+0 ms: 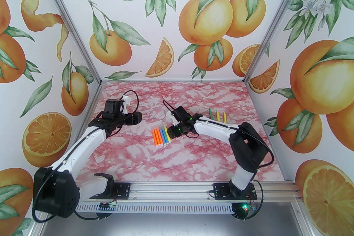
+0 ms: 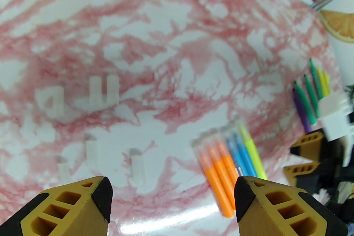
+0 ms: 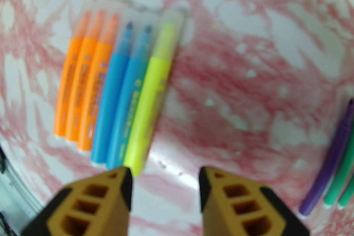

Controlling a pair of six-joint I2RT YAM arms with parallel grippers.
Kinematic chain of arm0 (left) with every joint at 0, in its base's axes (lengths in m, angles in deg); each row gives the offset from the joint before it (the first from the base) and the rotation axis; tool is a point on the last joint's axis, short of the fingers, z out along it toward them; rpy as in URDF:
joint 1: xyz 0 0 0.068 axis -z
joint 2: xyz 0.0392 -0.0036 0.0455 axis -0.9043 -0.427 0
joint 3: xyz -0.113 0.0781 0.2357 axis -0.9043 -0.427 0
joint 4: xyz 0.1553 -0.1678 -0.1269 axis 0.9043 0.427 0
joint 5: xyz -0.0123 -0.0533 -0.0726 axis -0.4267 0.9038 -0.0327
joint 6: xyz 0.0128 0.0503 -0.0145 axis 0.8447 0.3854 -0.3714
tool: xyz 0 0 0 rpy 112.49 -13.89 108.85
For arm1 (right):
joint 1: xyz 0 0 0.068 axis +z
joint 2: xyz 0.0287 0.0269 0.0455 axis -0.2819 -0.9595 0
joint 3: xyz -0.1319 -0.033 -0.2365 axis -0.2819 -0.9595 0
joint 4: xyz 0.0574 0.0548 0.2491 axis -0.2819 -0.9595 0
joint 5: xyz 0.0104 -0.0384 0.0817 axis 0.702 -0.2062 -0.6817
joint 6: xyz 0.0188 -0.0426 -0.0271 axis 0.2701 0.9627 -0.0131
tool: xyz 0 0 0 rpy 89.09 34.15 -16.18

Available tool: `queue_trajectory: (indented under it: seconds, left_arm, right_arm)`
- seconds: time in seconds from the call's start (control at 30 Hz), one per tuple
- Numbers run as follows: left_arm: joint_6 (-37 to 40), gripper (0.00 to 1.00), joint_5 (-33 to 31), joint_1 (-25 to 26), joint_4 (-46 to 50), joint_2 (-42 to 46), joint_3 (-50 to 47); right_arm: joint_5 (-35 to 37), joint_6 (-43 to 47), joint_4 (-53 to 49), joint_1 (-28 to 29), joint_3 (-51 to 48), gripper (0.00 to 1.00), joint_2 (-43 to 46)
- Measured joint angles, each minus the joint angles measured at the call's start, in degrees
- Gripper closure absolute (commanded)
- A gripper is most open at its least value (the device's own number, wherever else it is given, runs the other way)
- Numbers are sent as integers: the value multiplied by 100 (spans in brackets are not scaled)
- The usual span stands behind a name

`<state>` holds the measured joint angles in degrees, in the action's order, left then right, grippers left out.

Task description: Open the pen caps

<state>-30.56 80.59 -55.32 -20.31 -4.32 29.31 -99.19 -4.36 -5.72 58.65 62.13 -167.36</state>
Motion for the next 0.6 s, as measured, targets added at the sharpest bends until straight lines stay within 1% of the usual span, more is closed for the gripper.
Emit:
queue_trajectory:
  seconds: [0.13, 0.6]
  left_arm:
    - [-4, 23, -4, -44, -96, 195, -35]
    - [-68, 22, -28, -153, -118, 420, -127]
  right_arm:
    - [-90, -57, 68, 46, 103, 56, -214]
    - [-101, -96, 68, 96, 450, 60, -695]
